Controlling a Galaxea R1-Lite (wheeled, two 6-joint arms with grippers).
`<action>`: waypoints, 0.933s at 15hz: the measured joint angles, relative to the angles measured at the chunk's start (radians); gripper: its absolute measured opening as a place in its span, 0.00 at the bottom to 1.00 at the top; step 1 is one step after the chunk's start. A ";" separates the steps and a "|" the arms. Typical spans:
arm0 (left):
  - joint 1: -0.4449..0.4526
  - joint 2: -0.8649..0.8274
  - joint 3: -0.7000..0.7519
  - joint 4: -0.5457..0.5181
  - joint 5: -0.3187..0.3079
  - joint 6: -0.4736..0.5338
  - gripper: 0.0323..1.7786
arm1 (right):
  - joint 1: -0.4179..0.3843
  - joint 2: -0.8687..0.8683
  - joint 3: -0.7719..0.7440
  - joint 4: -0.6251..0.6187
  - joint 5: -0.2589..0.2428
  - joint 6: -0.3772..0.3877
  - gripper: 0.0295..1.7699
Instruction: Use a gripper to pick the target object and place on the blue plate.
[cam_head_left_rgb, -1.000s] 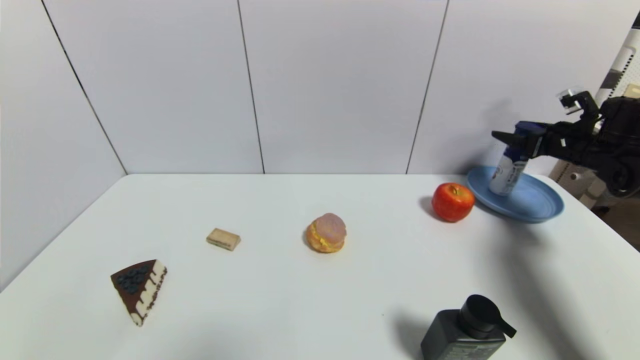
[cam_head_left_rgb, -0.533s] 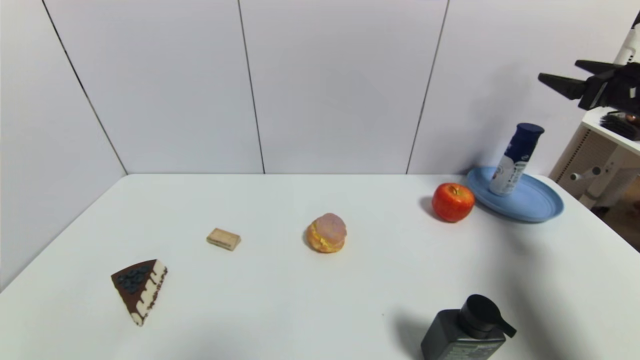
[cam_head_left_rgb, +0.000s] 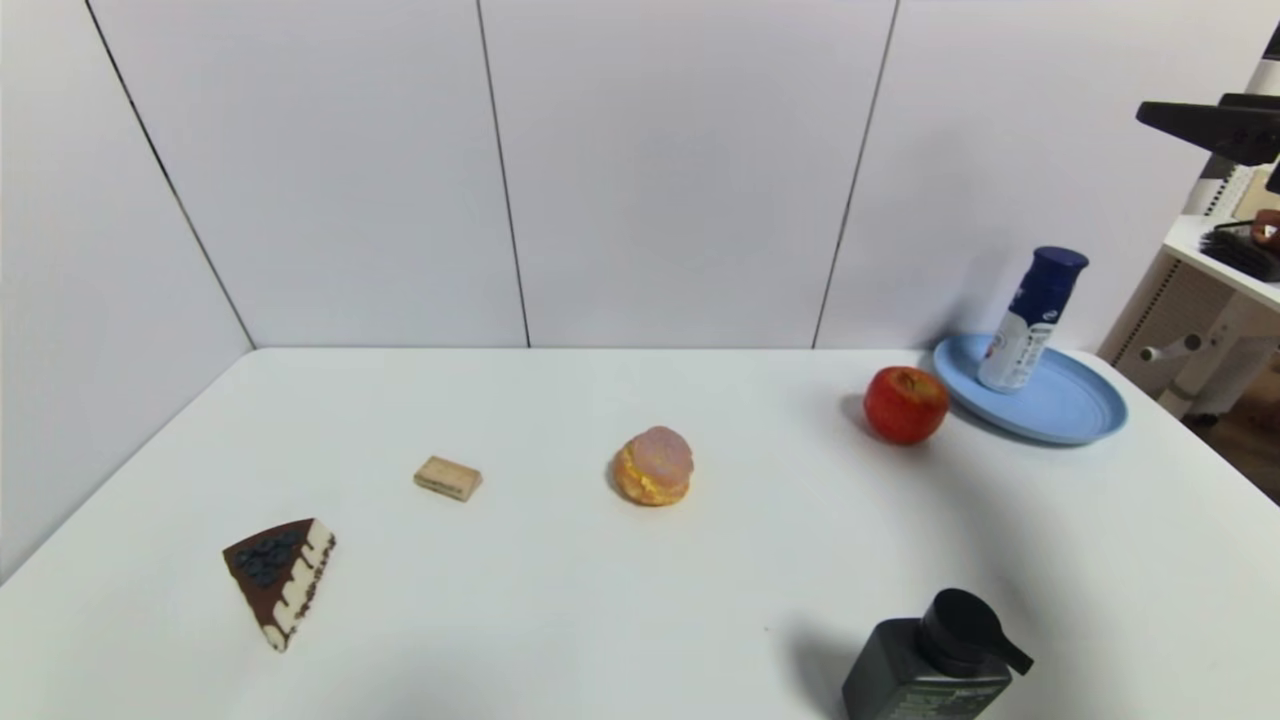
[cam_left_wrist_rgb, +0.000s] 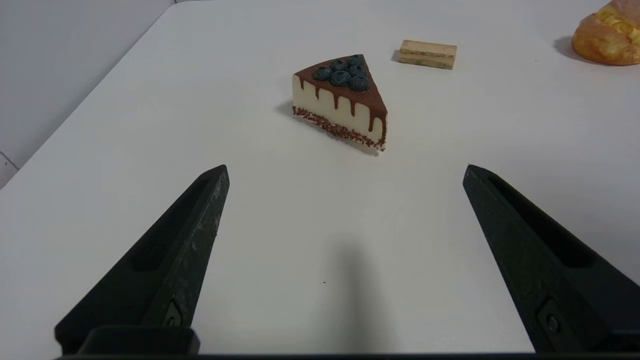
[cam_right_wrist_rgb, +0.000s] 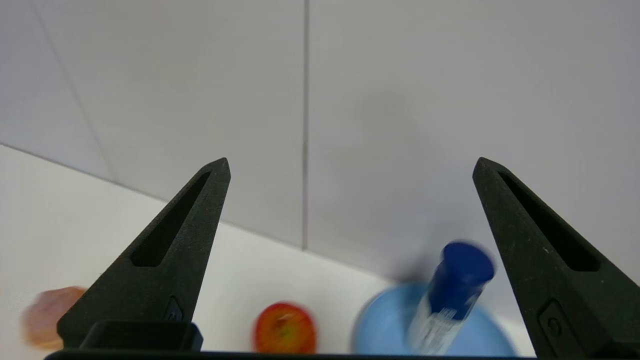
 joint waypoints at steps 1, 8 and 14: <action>0.000 0.000 0.000 0.000 0.000 0.000 0.95 | 0.043 -0.076 0.029 0.097 -0.062 0.000 0.95; 0.000 0.000 0.000 0.000 0.000 0.000 0.95 | 0.253 -0.577 0.487 0.563 -0.733 -0.192 0.96; 0.000 0.000 0.000 0.000 0.000 0.000 0.95 | 0.264 -1.029 0.950 0.505 -0.587 -0.161 0.96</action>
